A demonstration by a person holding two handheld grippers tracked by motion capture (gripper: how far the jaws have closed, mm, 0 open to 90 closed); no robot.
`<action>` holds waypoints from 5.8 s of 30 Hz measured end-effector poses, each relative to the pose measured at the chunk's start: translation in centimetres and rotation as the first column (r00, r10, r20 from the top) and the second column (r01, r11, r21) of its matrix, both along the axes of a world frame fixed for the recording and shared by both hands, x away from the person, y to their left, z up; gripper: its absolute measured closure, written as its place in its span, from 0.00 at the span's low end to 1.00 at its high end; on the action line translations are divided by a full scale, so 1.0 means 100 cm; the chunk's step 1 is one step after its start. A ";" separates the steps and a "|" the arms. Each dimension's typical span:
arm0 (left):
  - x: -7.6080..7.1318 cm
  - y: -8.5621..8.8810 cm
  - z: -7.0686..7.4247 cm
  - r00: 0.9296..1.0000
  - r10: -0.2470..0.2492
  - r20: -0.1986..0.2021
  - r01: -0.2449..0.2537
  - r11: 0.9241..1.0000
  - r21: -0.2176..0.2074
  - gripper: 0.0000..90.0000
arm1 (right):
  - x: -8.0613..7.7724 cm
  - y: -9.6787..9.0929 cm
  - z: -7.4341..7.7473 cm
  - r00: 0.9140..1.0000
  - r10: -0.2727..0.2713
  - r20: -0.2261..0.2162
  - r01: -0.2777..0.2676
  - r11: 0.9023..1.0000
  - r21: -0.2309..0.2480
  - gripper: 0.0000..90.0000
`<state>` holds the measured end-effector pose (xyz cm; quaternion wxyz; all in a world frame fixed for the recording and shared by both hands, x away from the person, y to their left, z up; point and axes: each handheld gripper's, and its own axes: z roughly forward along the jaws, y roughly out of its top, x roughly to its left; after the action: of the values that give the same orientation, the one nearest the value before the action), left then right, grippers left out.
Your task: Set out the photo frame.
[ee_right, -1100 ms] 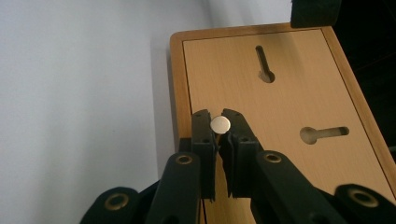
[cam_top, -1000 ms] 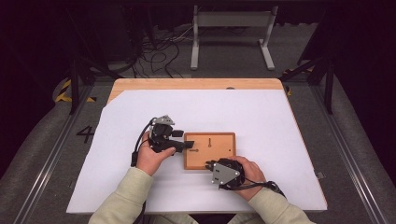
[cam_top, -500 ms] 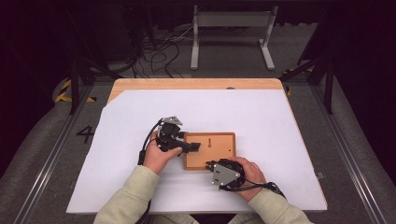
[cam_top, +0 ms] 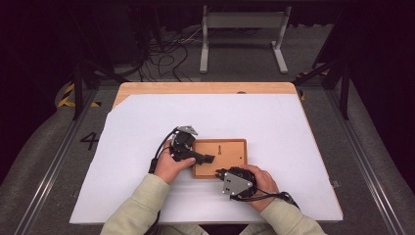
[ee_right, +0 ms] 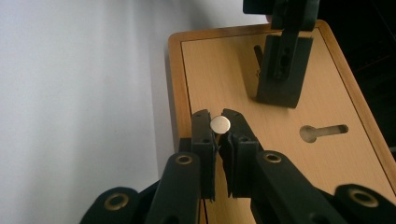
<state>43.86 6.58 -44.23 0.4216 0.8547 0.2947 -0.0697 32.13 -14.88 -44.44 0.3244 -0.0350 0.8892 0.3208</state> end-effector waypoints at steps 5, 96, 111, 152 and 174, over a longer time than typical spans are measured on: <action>0.002 0.007 0.000 1.000 -0.012 -0.014 0.011 0.999 -0.049 0.33 | 0.000 0.000 0.000 1.000 0.001 0.004 -0.001 1.000 -0.002 0.94; -0.072 0.022 0.041 0.904 -0.241 0.353 0.260 0.966 -0.006 0.64 | 0.019 -0.148 0.064 0.938 -0.267 -0.221 0.346 0.776 0.528 0.68; -0.079 0.009 0.038 0.917 -0.302 0.262 0.315 0.949 -0.009 0.37 | 0.019 -0.148 0.063 0.937 -0.266 -0.226 0.347 0.776 0.526 0.67; -0.063 0.080 0.031 0.928 0.029 0.371 -0.009 0.998 -0.057 0.70 | 0.024 -0.145 0.056 0.890 -0.249 -0.382 0.409 0.806 0.427 0.84; -0.055 0.066 -0.004 0.966 -0.046 0.255 0.027 0.997 0.075 1.00 | 0.025 -0.143 0.056 0.885 -0.227 -0.406 0.402 0.812 0.423 0.82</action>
<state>38.34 13.15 -44.68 0.4241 0.8763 0.2244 0.0441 34.59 -29.18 -38.86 0.2149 0.2545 0.8115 0.4802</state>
